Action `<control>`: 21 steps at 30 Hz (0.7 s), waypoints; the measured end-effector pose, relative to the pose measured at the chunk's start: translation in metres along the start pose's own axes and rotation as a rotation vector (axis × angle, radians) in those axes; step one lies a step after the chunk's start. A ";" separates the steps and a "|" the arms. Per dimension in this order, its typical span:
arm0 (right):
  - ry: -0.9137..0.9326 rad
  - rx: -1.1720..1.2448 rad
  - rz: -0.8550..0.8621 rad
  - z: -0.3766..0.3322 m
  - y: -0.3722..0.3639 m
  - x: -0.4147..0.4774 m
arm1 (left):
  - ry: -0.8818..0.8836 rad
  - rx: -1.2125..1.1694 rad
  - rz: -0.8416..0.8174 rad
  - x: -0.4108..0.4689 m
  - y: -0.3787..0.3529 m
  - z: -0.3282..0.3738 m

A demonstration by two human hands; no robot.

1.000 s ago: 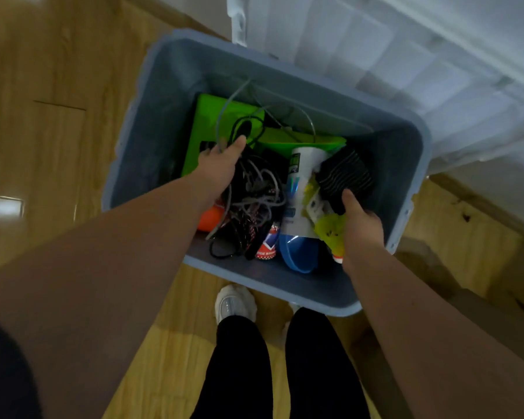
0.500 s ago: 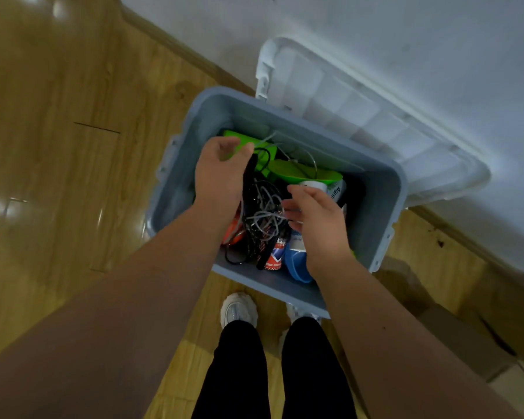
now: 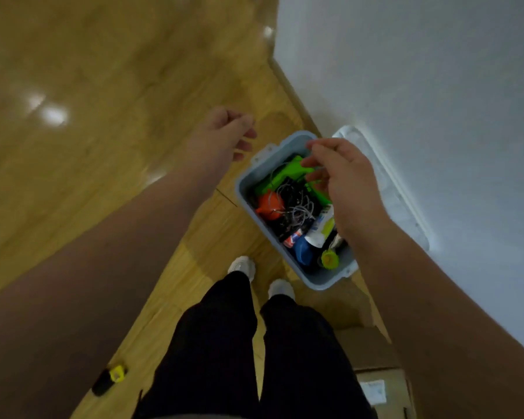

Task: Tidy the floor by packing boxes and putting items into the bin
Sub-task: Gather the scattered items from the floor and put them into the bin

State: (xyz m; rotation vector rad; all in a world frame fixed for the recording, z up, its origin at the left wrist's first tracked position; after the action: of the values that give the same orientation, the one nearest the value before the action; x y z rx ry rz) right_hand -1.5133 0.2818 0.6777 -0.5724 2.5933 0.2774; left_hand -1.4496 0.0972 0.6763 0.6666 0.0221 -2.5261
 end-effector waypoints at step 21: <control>0.331 -0.648 -1.307 -0.040 -0.394 -0.451 | 0.049 -0.335 1.181 -0.601 0.340 -0.091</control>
State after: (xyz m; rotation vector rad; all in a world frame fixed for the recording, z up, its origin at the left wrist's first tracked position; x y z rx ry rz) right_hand -0.9931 0.0753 0.8933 -2.4641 1.7711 0.5620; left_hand -0.7952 0.1072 0.9139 0.4037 0.0496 -1.3254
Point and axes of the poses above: each hand's wrist, its own x-axis towards the middle knuckle, its own y-axis out of the back of the hand, z = x × y, the point moved 5 cm from there along x, towards the middle knuckle, and after that the axes turned 2 degrees about -z, right-handed, at the moved point
